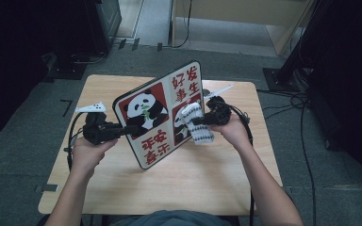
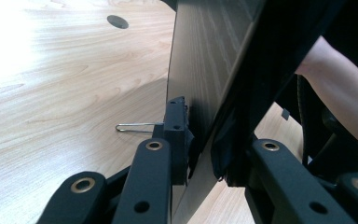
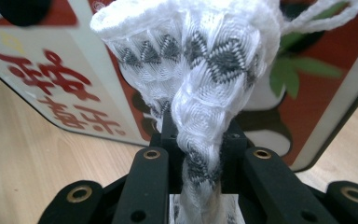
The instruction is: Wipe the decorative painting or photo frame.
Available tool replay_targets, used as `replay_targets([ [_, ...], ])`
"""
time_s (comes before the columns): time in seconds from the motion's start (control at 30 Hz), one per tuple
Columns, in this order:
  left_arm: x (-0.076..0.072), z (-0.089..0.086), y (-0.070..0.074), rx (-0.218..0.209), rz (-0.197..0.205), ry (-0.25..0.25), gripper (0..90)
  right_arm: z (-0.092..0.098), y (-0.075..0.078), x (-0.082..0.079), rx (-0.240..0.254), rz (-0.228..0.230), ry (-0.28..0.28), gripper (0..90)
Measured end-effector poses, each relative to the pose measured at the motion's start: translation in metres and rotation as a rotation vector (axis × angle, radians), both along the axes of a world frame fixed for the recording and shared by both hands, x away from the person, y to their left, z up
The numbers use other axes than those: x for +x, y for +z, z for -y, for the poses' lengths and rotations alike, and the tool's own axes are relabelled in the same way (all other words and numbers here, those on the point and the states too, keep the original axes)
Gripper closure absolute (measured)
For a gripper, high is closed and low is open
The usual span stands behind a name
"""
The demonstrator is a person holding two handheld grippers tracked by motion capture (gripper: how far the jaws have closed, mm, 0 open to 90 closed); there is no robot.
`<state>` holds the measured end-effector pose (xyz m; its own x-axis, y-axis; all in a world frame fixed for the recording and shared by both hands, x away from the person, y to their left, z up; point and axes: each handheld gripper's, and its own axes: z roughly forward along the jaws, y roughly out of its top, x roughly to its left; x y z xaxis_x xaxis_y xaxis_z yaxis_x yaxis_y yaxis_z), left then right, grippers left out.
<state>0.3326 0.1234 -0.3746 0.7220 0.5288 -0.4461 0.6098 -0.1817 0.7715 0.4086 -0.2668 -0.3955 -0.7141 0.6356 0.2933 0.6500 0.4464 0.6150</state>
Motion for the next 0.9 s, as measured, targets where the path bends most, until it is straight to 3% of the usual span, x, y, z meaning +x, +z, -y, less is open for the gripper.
replay_targets([
  [0.17, 0.000, 0.000, 0.000, 0.001, -0.001, 0.000, 76.4, -0.004, 0.023, 0.000, 0.022, 0.019, 0.015, 78.6],
  [0.63, -0.003, 0.001, 0.000, 0.006, 0.002, 0.018, 76.6, -0.023, 0.088, 0.000, 0.064, 0.130, 0.082, 78.6],
  [0.9, -0.003, 0.001, 0.000, 0.014, 0.005, 0.020, 76.8, -0.031, 0.099, 0.008, 0.081, 0.161, 0.092, 78.4],
])
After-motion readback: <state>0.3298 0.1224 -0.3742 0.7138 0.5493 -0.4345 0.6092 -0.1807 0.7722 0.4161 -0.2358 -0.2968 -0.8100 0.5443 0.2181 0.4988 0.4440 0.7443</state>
